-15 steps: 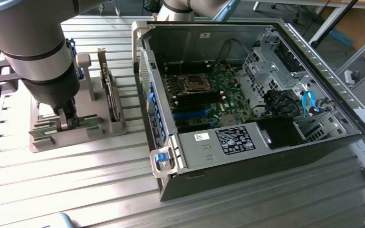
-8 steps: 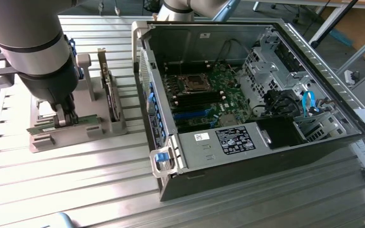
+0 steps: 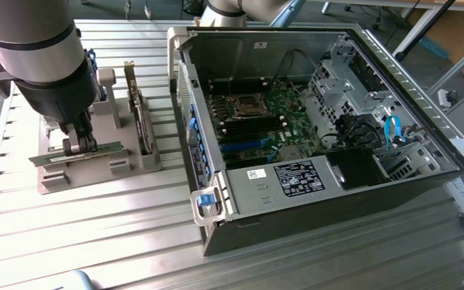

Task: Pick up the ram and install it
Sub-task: 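Pick up the ram and move it above insertion slot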

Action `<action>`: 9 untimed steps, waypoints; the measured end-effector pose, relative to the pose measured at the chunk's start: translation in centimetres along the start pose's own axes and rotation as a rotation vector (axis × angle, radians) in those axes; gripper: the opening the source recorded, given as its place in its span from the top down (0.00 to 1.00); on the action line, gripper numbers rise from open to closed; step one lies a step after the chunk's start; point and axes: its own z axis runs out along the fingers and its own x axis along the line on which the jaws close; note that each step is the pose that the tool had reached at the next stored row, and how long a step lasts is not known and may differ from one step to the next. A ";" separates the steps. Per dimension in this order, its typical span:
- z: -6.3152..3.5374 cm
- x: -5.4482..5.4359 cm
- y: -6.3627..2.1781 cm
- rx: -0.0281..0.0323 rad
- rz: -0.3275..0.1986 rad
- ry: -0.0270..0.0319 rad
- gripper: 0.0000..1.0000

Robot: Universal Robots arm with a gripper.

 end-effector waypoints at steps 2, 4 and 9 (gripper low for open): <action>-0.45 0.0 -0.01 -0.0001 0.000 0.0000 0.88; -1.01 0.0 -0.01 0.0000 0.000 0.0000 0.88; -2.38 -0.1 -0.02 -0.0001 0.000 0.0000 0.88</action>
